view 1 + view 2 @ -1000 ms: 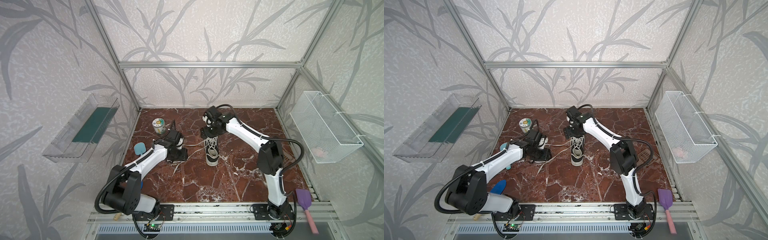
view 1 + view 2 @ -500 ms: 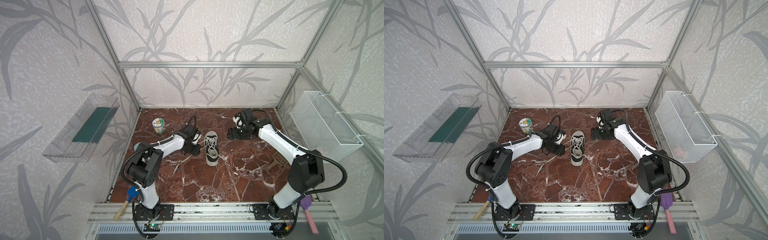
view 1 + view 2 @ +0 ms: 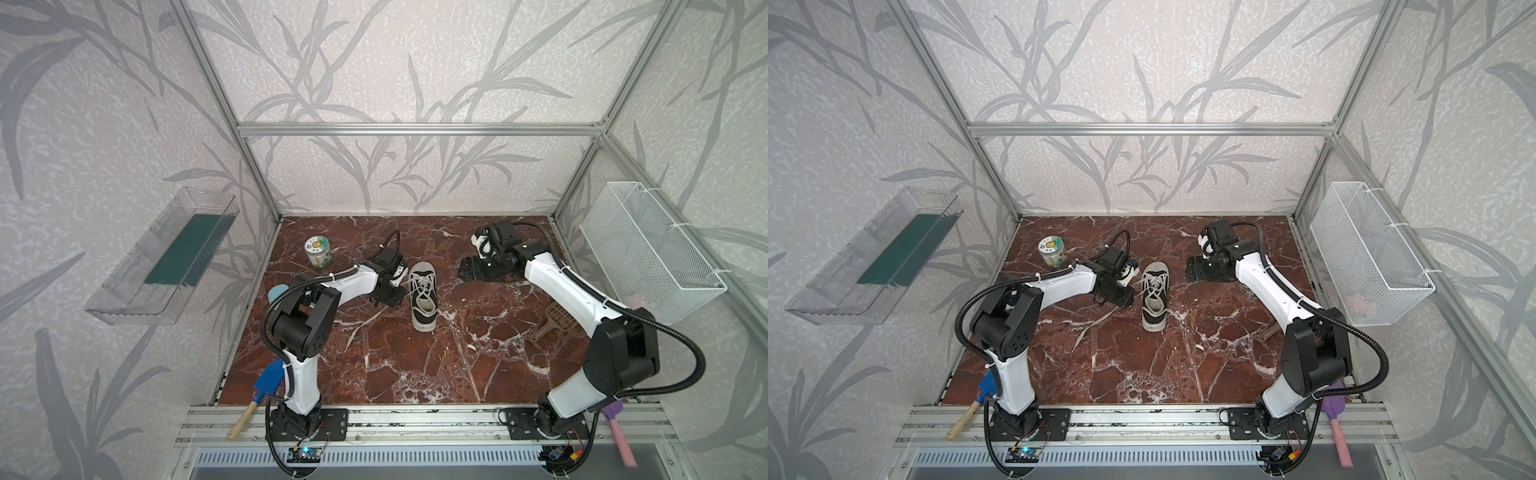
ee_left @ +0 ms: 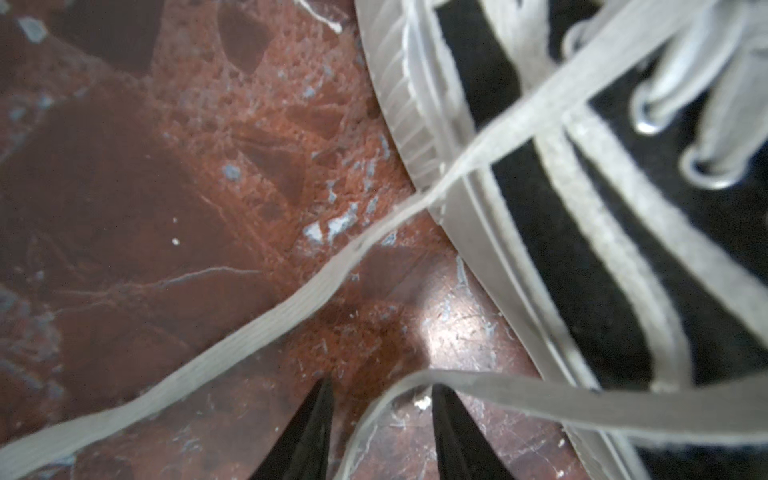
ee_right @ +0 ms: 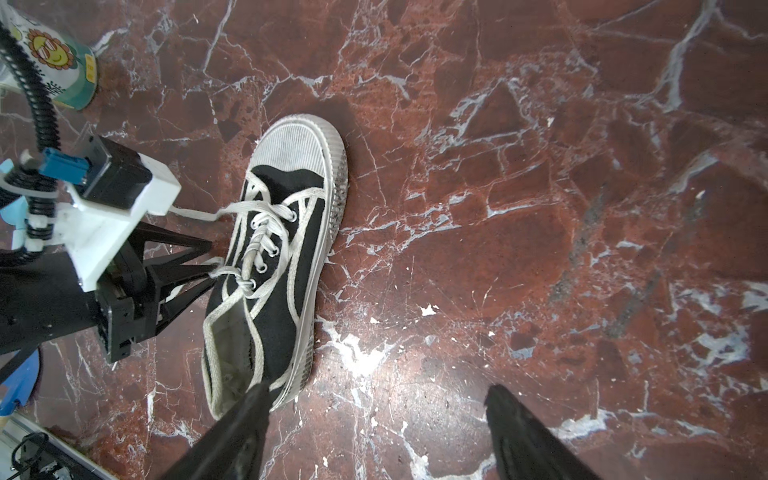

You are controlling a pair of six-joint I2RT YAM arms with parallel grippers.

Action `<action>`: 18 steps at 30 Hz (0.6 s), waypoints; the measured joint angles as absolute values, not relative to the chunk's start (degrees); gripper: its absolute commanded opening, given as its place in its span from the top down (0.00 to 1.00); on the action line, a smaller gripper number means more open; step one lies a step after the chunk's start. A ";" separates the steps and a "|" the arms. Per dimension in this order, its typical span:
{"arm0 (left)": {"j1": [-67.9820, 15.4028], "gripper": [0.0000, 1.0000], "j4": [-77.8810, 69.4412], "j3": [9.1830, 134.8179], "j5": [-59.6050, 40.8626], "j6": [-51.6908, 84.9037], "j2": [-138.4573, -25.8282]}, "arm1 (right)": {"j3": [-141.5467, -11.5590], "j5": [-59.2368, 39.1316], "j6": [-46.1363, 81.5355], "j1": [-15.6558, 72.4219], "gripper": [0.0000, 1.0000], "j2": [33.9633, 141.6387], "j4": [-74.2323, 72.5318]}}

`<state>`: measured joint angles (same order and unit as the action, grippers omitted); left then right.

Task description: Tie the shoes

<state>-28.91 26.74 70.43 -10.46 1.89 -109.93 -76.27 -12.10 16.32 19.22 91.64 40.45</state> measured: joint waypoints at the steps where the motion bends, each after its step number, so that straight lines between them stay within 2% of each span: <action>1: -29.12 0.63 26.72 70.43 -10.00 1.72 -109.93 | -76.16 -12.14 16.32 19.07 0.19 91.64 40.34; 5: -30.28 0.75 26.65 70.39 -7.07 1.13 -110.02 | -75.05 -12.19 16.32 18.79 0.19 91.57 40.14; 11: -31.35 0.99 26.28 70.13 -4.21 1.45 -109.97 | -72.58 -12.25 16.36 18.61 0.19 89.97 40.05; 18: -31.57 1.00 30.26 71.44 -5.21 2.76 -108.38 | -70.19 -12.60 16.49 18.35 0.19 87.90 38.79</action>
